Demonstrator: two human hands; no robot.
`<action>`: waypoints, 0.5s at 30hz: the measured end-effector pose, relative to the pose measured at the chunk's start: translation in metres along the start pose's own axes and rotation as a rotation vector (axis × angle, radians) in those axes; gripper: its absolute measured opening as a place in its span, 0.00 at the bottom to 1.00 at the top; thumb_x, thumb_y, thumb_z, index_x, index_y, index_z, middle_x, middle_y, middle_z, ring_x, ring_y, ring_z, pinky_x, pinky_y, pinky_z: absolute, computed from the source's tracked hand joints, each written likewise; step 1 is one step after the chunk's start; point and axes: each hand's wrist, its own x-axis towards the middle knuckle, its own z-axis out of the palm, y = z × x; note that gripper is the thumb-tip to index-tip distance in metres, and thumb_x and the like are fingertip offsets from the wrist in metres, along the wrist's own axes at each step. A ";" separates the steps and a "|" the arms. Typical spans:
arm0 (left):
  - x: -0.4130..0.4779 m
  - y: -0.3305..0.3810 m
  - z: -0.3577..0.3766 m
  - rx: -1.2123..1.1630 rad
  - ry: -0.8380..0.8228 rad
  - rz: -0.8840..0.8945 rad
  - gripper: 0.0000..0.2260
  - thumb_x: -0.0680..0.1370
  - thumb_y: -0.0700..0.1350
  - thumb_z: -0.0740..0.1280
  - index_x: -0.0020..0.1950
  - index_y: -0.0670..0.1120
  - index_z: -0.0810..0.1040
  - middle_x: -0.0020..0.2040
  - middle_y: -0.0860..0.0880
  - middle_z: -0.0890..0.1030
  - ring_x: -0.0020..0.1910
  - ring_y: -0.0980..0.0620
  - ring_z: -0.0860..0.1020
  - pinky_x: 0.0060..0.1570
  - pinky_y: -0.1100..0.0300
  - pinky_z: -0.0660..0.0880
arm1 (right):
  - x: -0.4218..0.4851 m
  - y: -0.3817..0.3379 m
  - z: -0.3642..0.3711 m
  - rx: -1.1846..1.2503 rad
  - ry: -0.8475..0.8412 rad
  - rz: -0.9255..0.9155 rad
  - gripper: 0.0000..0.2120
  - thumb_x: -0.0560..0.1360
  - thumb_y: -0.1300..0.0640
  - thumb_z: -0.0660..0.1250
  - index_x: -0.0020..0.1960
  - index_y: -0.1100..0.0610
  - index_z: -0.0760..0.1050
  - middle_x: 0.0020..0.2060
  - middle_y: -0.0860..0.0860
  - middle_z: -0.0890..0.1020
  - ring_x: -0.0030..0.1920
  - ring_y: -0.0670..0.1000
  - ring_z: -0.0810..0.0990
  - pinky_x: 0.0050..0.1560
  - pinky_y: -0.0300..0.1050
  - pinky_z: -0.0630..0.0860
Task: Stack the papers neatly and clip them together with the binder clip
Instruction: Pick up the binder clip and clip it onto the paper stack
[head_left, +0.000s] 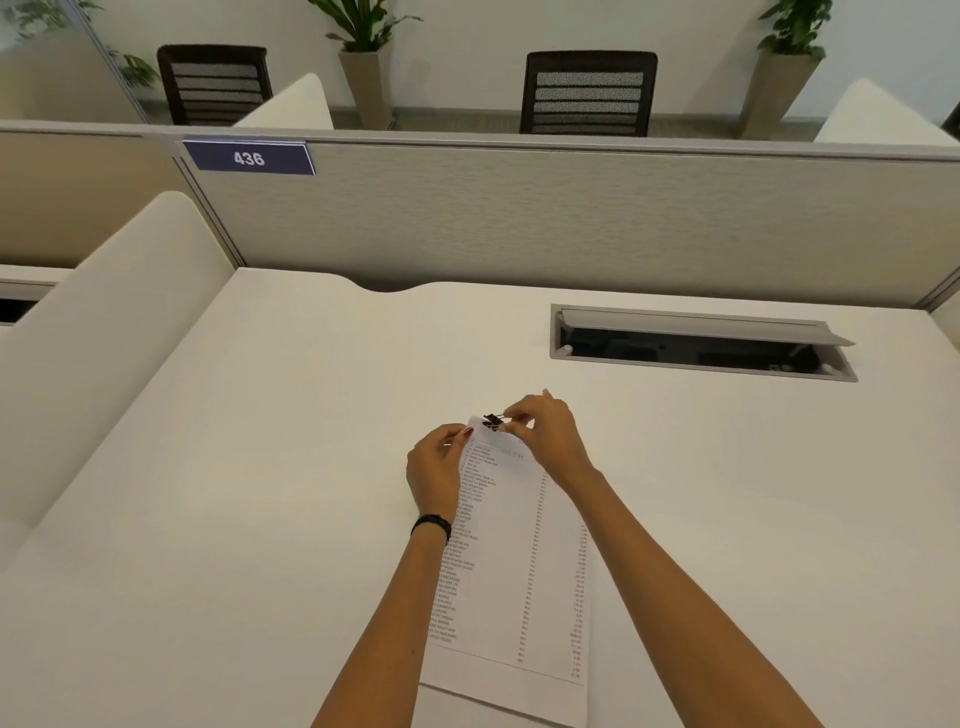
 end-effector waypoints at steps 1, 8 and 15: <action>-0.002 0.000 0.000 -0.006 -0.009 0.007 0.04 0.75 0.47 0.67 0.44 0.50 0.81 0.39 0.52 0.83 0.38 0.55 0.81 0.38 0.59 0.80 | 0.000 -0.001 -0.003 -0.007 -0.002 -0.009 0.08 0.71 0.58 0.70 0.48 0.61 0.81 0.45 0.55 0.84 0.39 0.47 0.77 0.73 0.47 0.54; -0.008 0.011 -0.003 -0.044 -0.043 0.066 0.03 0.75 0.45 0.67 0.44 0.50 0.81 0.39 0.54 0.83 0.38 0.56 0.81 0.38 0.63 0.79 | 0.004 -0.010 -0.021 -0.082 -0.107 -0.085 0.07 0.71 0.57 0.70 0.47 0.60 0.81 0.44 0.54 0.84 0.39 0.47 0.78 0.74 0.49 0.49; -0.016 0.025 -0.007 -0.143 -0.059 0.127 0.05 0.75 0.43 0.68 0.41 0.52 0.80 0.37 0.57 0.81 0.37 0.64 0.80 0.35 0.73 0.75 | 0.008 -0.026 -0.039 -0.142 -0.222 -0.101 0.09 0.70 0.57 0.71 0.48 0.60 0.81 0.47 0.55 0.84 0.45 0.52 0.80 0.73 0.52 0.48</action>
